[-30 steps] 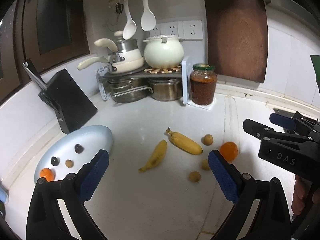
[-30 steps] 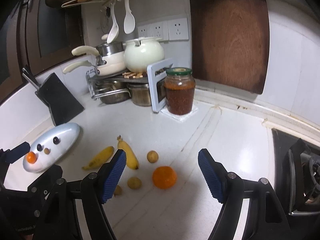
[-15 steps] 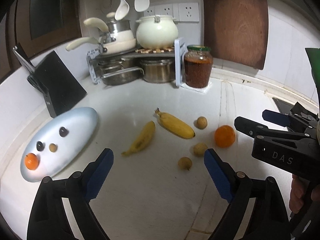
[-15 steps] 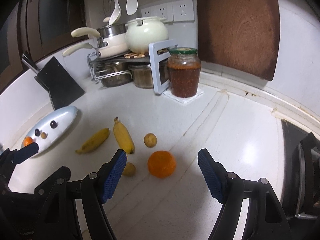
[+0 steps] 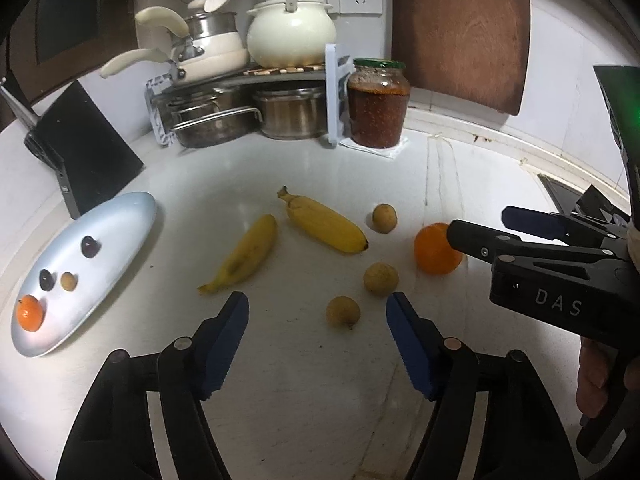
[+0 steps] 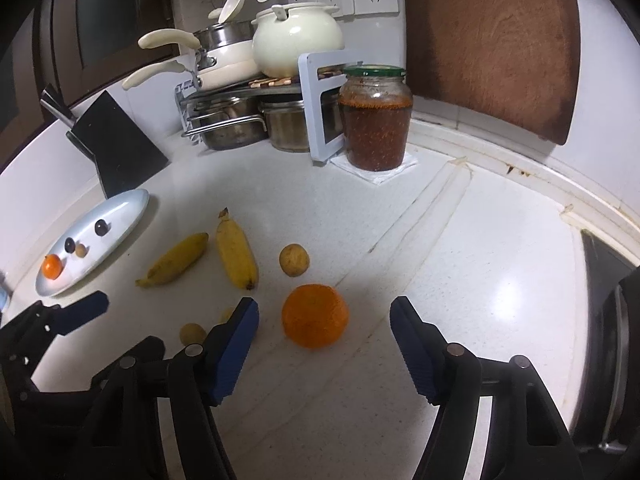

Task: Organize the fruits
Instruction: 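Move both open grippers back toward the loose fruits on the counter, then grasp a small brown fruit with the left gripper while the right gripper grasps an orange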

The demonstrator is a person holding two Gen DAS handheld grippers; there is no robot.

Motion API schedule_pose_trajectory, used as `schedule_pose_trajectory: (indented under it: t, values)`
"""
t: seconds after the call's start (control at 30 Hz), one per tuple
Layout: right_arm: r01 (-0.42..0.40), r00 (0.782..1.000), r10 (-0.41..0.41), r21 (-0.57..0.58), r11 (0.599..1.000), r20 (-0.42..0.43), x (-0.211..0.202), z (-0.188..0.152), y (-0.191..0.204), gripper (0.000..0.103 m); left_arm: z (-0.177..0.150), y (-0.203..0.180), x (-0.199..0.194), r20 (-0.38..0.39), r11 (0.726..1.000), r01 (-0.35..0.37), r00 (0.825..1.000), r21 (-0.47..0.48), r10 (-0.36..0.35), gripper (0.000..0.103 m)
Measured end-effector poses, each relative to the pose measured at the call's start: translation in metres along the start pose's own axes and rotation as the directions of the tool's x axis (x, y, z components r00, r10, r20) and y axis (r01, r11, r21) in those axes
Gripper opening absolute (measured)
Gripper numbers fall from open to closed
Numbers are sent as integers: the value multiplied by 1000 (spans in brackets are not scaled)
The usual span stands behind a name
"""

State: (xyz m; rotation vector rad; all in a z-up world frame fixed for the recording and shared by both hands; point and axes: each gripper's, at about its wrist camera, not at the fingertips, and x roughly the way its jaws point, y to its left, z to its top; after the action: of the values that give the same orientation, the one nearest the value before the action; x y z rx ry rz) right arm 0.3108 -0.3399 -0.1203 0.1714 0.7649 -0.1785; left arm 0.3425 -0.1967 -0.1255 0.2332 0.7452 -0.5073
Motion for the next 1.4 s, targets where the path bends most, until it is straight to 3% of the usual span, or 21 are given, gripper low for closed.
schedule_pose_trajectory:
  t: [0.33, 0.8, 1.13, 1.4]
  values:
    - [-43, 998, 44, 9, 999, -39, 19, -3, -2, 60, -2, -8, 21, -46, 999, 30, 999, 19, -29, 50]
    - [-65, 994, 67, 16, 998, -84, 40, -4, 1, 55, -2, -6, 43, -100, 998, 67, 993, -18, -69, 39]
    - [-57, 994, 58, 5, 998, -91, 47, -2, 2, 48, -3, -6, 54, -134, 995, 93, 986, -37, -97, 25]
    - [-59, 994, 60, 8, 998, -93, 48, -1, 0, 47, -1, -6, 53, -124, 994, 98, 987, -42, -102, 24]
